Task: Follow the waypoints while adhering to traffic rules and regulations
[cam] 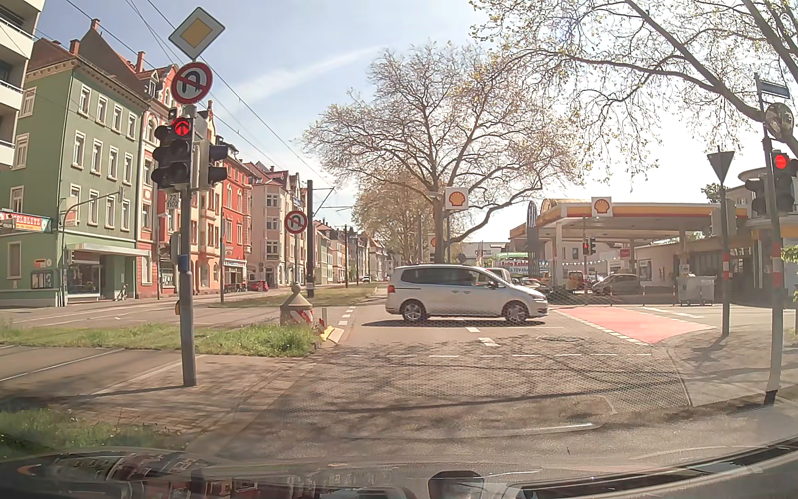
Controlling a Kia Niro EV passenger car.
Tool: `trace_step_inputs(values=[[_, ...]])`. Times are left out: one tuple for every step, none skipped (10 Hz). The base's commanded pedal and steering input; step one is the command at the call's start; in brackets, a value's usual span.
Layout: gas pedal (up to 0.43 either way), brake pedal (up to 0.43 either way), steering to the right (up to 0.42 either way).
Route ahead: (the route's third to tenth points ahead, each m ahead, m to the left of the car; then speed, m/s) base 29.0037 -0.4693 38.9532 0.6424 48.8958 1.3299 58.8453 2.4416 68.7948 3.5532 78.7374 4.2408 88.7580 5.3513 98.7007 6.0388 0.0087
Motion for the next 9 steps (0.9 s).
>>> trace_step_inputs(values=[[0.0,0.22,-0.003],[0.0,0.22,-0.003],[0.0,0.22,-0.004],[0.0,0.22,-0.003],[0.0,0.22,-0.003],[0.0,0.22,-0.003],[0.0,0.22,-0.003],[0.0,0.22,-0.003],[0.0,0.226,-0.003]])
